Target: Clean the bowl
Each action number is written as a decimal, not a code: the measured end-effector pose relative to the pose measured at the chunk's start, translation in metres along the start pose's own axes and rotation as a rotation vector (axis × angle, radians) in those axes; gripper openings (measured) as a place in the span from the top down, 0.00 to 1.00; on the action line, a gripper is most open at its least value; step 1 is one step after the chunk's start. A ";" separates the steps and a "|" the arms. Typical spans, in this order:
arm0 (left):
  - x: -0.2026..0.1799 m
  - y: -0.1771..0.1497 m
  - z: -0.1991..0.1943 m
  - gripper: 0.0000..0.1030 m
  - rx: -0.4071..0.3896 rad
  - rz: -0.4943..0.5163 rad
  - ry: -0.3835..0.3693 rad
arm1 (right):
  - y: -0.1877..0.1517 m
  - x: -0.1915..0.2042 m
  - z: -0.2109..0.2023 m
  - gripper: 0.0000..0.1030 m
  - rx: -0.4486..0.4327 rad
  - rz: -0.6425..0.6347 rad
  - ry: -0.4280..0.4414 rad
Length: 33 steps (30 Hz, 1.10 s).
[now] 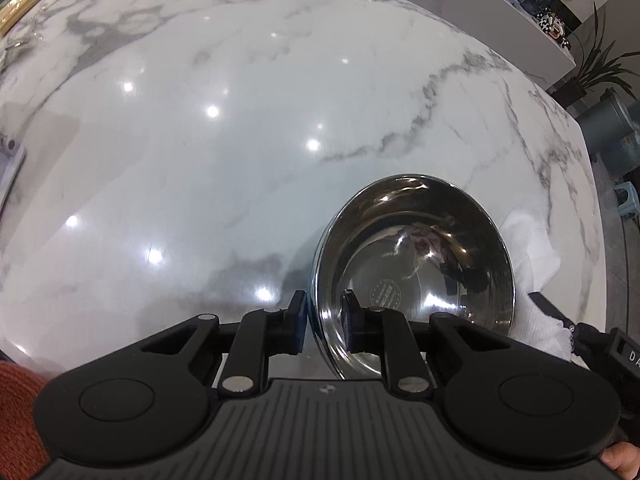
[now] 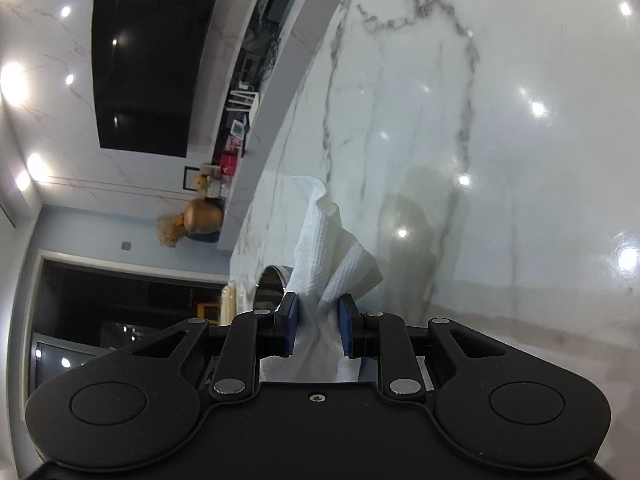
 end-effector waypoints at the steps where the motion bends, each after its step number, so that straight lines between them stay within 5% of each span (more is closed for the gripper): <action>1: 0.000 0.001 0.000 0.84 -0.004 0.003 0.000 | 0.000 -0.001 0.002 0.80 0.003 -0.002 -0.008; 11: 0.001 0.012 0.004 0.84 -0.017 0.030 -0.036 | -0.008 -0.009 0.031 0.80 0.068 -0.058 -0.162; 15: 0.008 0.015 0.007 0.84 -0.005 0.000 -0.095 | -0.009 -0.010 0.030 0.80 0.067 -0.060 -0.164; 20: 0.014 0.012 0.002 0.71 -0.015 -0.016 -0.123 | -0.010 -0.009 0.029 0.80 0.063 -0.059 -0.161; 33: 0.011 0.016 0.003 0.80 0.014 0.016 -0.147 | -0.007 -0.004 0.021 0.80 0.014 -0.038 -0.115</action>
Point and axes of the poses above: each gripper's, at about its wrist camera, not at the fingertips, and z roughly the way its jaws point, x to its left, y to its top, the point moved 7 cm from there along z, roughly the way its jaws point, and after that the axes turned 9 degrees about -z, right-handed, at the moved point
